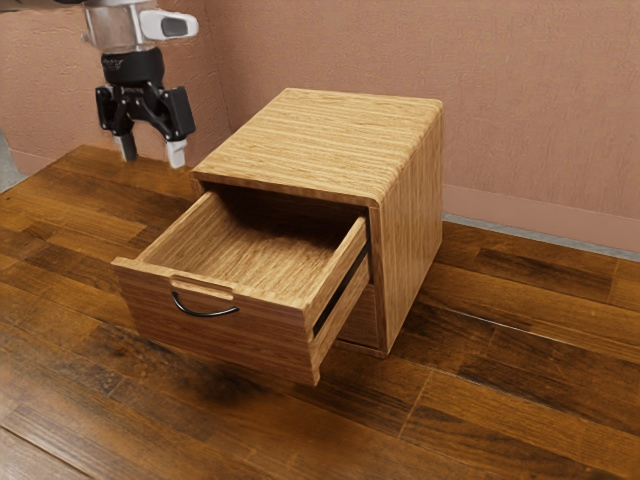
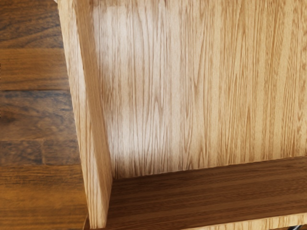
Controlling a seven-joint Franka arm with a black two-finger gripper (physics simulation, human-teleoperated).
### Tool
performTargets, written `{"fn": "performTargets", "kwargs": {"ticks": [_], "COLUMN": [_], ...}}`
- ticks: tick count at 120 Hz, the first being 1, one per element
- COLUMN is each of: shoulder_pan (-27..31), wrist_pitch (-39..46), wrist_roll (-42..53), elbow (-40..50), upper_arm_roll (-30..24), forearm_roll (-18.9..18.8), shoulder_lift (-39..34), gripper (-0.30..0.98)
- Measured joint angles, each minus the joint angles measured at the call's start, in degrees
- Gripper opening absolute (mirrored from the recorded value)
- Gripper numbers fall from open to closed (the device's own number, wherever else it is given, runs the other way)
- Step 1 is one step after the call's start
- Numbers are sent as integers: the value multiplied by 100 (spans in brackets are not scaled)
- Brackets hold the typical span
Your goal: Push the drawer handle with one arm to close the drawer
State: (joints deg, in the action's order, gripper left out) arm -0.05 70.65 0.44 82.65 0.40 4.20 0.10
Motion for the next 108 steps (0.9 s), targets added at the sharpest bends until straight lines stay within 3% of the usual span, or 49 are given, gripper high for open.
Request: {"fn": "performTargets", "kwargs": {"ticks": [14, 33, 47, 69, 92, 108], "shoulder_pan": [-17, 42, 32, 46, 56, 58], "wrist_pitch": [414, 1217, 1685, 2347, 2701, 2860], "wrist_roll": [-23, -331, -589, -952, -1341, -1561], "elbow": [298, 3344, 4701, 5345, 5554, 5553], "upper_arm_roll": [39, -953, -1559, -2134, -2051, -1808], "forearm_roll": [59, 192, 596, 942, 1010, 778], "shoulder_lift": [-349, -2866, -4029, -4008, -3850, -3729], "gripper": [69, 68, 64, 47, 27, 17]}}
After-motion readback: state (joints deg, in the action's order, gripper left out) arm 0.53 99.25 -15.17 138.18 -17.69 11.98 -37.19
